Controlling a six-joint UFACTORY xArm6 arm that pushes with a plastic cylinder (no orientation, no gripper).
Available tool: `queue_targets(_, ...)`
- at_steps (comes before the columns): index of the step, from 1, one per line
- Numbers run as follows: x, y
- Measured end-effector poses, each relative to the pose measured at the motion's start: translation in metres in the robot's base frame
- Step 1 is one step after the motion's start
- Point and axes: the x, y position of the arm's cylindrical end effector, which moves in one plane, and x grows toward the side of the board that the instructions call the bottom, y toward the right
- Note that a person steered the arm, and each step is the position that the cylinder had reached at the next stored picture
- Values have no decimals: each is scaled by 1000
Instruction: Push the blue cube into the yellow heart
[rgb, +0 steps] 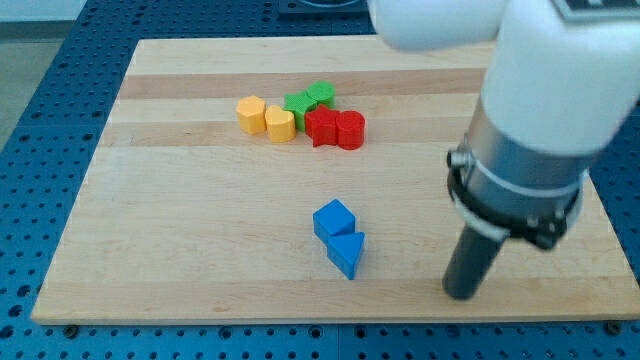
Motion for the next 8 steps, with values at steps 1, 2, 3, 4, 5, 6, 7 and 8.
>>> queue_targets(1,5,-21)
queue_targets(2,1,-47)
queue_targets(3,-6,-68)
queue_targets(4,-21,-78)
queue_targets(5,-39,-89)
queue_targets(6,-49,-105)
queue_targets(7,-65,-116)
queue_targets(8,-95,-118)
